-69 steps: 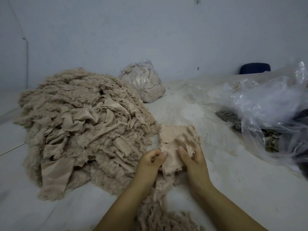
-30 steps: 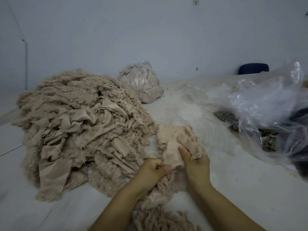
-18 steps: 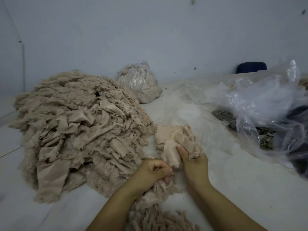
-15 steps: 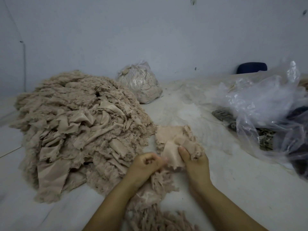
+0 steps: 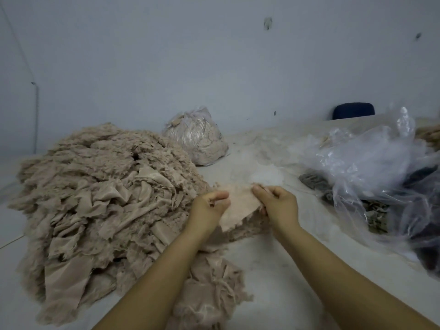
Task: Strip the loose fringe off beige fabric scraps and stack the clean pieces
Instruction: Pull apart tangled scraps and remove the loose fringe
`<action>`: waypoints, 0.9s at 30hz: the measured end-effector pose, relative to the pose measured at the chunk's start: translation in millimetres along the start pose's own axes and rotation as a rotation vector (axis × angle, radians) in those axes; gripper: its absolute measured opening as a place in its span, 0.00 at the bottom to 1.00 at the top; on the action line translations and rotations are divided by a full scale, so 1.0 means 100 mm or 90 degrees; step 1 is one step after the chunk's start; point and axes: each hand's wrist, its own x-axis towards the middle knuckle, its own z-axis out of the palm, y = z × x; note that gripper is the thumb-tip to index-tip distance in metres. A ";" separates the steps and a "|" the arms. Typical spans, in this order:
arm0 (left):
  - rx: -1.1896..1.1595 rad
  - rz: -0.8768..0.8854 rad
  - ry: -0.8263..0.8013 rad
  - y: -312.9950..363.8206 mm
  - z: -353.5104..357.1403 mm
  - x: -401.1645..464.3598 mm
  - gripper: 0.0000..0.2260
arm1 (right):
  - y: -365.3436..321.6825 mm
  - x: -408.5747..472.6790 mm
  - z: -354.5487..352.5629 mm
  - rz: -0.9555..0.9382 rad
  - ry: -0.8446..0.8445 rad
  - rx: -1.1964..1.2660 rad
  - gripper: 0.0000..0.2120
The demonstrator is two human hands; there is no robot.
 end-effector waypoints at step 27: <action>0.194 0.045 -0.384 -0.28 -0.79 -0.76 0.06 | 0.17 -1.08 -0.02 -0.207 -0.510 -0.325 0.11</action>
